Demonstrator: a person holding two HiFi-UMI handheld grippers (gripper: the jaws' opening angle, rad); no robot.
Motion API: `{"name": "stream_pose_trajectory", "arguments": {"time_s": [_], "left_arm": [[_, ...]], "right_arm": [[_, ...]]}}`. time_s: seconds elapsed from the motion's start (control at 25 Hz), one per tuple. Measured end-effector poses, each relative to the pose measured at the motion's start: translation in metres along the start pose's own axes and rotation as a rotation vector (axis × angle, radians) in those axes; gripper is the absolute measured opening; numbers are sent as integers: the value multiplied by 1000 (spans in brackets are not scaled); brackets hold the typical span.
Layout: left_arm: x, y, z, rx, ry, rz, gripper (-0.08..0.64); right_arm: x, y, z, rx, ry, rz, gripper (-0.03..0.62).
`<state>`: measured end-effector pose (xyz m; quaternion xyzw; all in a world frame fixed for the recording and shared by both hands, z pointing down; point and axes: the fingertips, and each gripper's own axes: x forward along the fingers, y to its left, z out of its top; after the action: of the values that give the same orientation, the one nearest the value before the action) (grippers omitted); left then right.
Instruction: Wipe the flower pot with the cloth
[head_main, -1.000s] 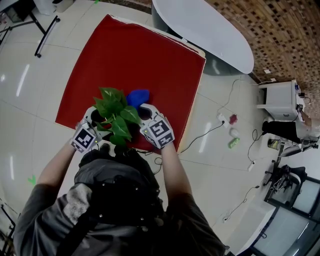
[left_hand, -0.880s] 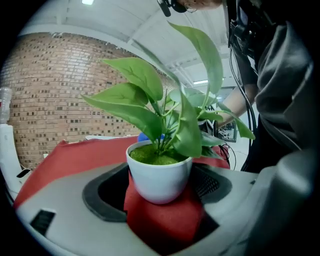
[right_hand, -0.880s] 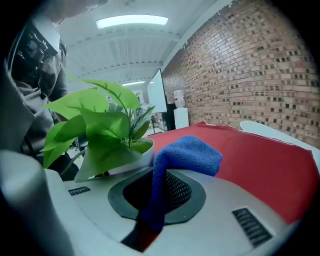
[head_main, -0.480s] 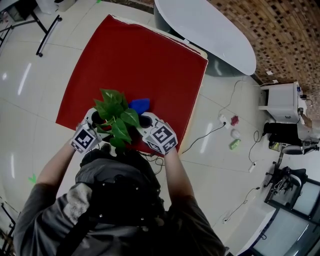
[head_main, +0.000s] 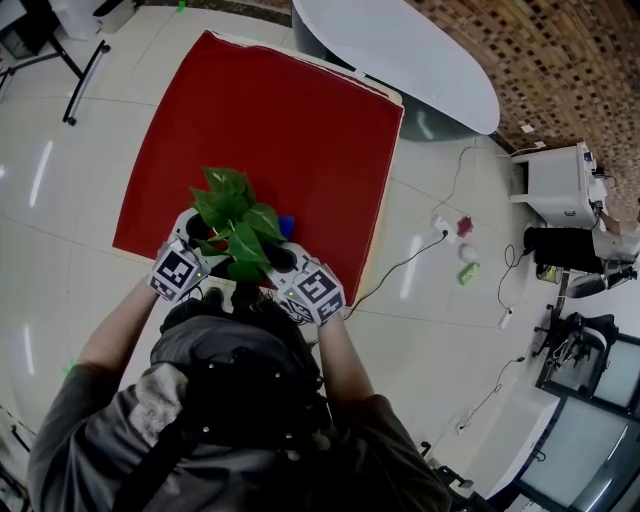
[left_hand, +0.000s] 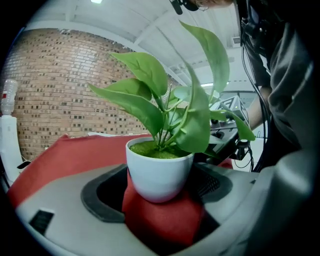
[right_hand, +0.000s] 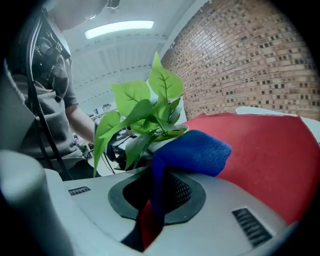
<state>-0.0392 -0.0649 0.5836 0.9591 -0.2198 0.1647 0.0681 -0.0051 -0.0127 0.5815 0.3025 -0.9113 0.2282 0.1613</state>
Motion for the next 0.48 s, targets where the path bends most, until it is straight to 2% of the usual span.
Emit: {"name": "stream_pose_trajectory", "arguments": {"time_s": [0.16,0.28,0.36,0.48], "left_arm": [[-14,2,-4,19,29,52,448],[-34,2,-12,-7,50,87,448],[-55,5,-15,-49,45,145,448],[-96,16,-9,-108,6,271,431]], "right_arm": [[-26,-7,0,50,-63,-152,64],[-56,-13,8,83,-136,-304,64],[-77,-13,17,77,-183,-409,64],[-107,-6,34,30,-244,-523,64]]}}
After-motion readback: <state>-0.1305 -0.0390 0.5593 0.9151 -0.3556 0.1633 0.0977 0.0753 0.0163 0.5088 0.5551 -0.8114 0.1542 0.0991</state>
